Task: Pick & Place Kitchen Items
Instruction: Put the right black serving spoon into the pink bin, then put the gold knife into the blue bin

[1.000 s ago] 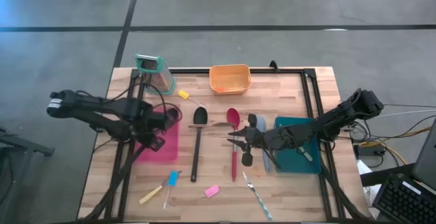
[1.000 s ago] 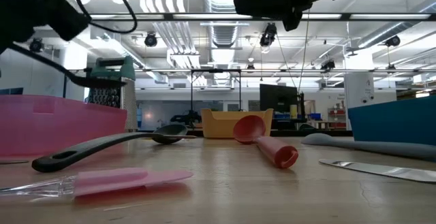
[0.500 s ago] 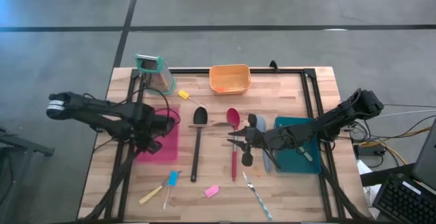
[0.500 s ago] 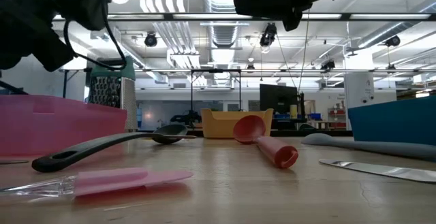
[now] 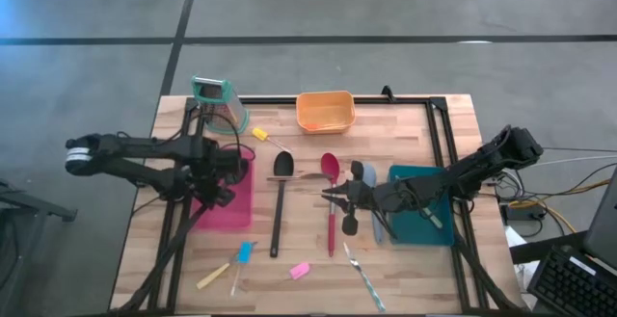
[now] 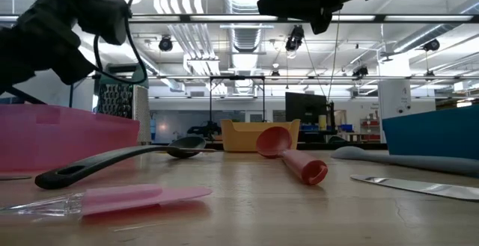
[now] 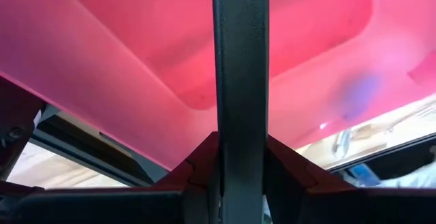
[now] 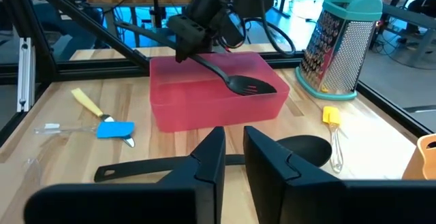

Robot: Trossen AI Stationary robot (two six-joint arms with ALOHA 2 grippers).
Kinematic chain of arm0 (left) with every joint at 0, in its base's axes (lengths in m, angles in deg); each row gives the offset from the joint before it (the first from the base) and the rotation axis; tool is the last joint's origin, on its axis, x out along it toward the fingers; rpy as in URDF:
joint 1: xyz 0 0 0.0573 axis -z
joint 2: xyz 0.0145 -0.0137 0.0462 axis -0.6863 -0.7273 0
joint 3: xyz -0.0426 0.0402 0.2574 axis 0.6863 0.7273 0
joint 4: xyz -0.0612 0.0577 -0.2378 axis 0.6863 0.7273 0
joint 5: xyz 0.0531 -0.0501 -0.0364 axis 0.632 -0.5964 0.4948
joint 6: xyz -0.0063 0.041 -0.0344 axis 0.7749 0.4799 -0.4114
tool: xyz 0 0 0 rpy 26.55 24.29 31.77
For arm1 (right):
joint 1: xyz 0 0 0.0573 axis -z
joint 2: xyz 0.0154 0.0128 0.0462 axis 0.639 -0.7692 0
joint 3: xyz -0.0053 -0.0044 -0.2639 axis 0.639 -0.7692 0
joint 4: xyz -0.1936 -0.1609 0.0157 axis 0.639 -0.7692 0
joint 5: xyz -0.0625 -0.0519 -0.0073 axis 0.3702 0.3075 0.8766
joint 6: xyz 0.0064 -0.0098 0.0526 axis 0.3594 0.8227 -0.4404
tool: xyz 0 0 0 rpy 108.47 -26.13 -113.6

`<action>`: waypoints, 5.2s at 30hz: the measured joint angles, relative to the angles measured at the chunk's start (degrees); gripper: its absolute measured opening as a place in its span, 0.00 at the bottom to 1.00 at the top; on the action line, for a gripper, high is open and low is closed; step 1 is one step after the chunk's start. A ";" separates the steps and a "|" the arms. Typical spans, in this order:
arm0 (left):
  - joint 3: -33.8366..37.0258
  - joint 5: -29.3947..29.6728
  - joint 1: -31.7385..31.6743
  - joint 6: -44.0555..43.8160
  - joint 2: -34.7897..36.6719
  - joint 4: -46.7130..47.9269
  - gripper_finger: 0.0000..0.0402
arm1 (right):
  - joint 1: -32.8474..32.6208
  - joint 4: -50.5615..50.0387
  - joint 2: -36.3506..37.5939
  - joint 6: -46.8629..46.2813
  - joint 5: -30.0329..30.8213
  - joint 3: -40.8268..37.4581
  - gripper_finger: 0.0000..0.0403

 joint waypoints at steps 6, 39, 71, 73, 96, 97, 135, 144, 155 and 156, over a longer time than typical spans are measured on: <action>0.07 0.88 -0.37 -0.31 -1.40 -0.37 0.20 | 0.00 -0.19 0.00 0.02 0.00 0.00 0.11; 7.56 -1.25 -0.35 5.43 -7.11 -9.44 0.41 | 0.00 -0.59 -0.02 -0.70 0.00 -0.02 0.29; -11.95 1.74 -0.35 4.78 -6.98 6.56 0.42 | -0.02 -0.67 -0.02 -0.66 0.00 -0.02 0.12; -14.19 3.18 -0.35 4.48 -6.96 7.24 0.42 | -0.02 -0.94 -0.02 -0.66 0.00 -0.02 0.13; -35.04 27.60 3.37 5.85 -6.96 7.68 0.42 | -0.02 -2.23 -0.02 -0.66 0.00 -0.02 0.27; -35.31 29.30 4.05 5.89 -6.96 7.66 0.42 | -0.02 -2.23 -0.02 -0.66 0.00 -0.02 0.27; -9.80 78.58 28.34 44.77 -10.83 -56.45 0.42 | 0.39 -21.26 -0.71 3.23 -0.53 6.44 0.37; -8.76 92.86 38.38 43.04 -9.07 -58.34 0.42 | 6.24 -35.48 -7.58 4.84 -7.30 17.42 0.33; -8.08 103.13 44.22 40.38 -8.07 -57.34 0.42 | 11.66 -44.47 -16.18 11.33 -10.53 27.96 0.40; -8.08 102.98 44.20 40.04 -8.05 -57.33 0.42 | 12.31 -44.81 -16.72 11.41 -10.51 28.48 0.41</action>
